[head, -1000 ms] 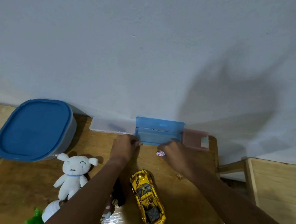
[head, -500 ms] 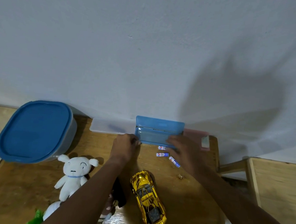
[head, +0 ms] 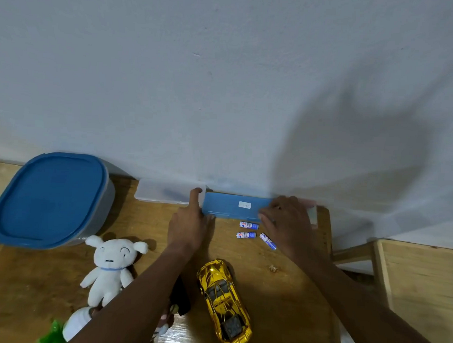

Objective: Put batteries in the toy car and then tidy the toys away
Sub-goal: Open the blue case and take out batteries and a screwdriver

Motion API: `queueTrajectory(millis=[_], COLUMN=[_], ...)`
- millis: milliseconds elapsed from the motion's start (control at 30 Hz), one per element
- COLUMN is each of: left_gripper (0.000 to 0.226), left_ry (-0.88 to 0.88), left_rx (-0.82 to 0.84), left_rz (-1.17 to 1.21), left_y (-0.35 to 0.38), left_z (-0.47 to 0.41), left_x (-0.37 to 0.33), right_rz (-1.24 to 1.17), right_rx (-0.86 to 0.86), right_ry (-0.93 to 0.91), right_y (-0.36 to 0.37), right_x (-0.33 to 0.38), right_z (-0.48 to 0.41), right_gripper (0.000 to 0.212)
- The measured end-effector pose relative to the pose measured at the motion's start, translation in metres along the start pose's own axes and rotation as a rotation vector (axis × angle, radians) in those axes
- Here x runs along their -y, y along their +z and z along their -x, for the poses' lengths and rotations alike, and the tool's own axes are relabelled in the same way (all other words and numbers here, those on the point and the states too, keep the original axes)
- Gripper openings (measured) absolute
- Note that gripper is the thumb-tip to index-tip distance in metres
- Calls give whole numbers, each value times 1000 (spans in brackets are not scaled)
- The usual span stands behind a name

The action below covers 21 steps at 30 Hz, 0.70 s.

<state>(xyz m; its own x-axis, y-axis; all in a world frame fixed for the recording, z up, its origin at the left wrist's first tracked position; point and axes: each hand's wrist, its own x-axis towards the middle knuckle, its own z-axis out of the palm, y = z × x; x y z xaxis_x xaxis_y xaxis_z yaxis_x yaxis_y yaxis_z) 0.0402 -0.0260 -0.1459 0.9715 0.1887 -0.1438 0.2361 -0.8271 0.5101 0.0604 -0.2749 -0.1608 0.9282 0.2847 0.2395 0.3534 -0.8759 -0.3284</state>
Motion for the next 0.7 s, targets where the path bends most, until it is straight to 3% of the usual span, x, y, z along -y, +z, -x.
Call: queueTrajectory(millis=[167, 333, 533, 700], left_gripper=[50, 51, 44, 55], left_ry=[100, 117, 63, 82], left_rx=[-11, 6, 38, 27], left_rz=[-152, -330, -364, -261], left_y=[1, 0, 0, -8], left_z=[1, -3, -9, -10], left_x=[1, -5, -14, -5], right_rz=[138, 162, 183, 152], right_rx=[51, 15, 56, -11], right_ry=[1, 0, -2, 63], right_y=[6, 14, 19, 12], right_x=[0, -2, -7, 6], right_z=[10, 8, 0, -4], right_gripper=[42, 53, 49, 27])
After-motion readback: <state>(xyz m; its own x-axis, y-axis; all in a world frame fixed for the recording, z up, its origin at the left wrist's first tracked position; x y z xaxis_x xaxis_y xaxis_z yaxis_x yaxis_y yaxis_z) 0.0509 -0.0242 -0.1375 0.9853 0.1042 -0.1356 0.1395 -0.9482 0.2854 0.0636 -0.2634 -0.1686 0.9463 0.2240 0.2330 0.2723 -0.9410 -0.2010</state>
